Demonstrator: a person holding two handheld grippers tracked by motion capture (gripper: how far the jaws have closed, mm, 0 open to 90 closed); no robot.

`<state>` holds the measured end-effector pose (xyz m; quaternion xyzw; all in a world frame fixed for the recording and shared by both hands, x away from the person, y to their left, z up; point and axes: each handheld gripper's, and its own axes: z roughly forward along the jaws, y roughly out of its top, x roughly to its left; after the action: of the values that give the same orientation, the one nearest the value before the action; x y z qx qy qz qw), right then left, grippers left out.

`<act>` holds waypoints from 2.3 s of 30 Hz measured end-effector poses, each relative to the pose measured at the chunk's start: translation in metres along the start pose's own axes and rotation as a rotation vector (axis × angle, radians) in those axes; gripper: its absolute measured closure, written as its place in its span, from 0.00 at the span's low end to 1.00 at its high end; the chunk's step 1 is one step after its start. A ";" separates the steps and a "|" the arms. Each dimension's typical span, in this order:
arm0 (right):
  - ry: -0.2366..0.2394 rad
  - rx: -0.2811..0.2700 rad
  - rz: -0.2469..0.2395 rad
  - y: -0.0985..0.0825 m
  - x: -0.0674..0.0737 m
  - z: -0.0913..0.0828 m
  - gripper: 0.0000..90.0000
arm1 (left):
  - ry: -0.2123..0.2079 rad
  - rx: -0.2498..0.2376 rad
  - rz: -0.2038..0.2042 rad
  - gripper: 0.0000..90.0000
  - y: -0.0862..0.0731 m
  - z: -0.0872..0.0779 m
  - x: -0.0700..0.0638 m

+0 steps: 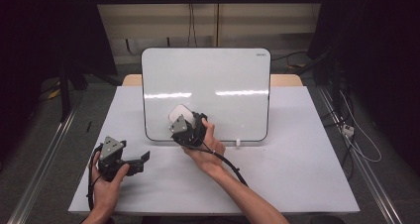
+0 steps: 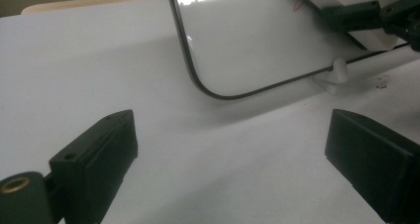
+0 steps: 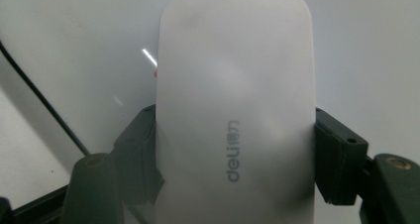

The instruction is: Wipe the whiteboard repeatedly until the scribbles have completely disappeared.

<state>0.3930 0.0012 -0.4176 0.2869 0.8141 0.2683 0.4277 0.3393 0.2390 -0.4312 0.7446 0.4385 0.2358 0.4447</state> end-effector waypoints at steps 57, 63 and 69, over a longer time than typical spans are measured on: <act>-0.003 0.041 -0.038 0.031 0.000 0.007 0.35 | 0.000 -0.010 0.001 0.07 0.001 -0.001 0.000; 0.022 0.039 -0.075 0.033 0.018 0.009 0.35 | 0.001 -0.010 0.000 0.07 0.000 -0.001 0.000; 0.044 0.029 -0.116 0.031 0.022 0.009 0.35 | 0.000 -0.010 -0.001 0.07 0.000 -0.001 0.001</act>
<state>0.3977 0.0400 -0.4130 0.2396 0.8424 0.2373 0.4203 0.3388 0.2407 -0.4306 0.7420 0.4377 0.2377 0.4486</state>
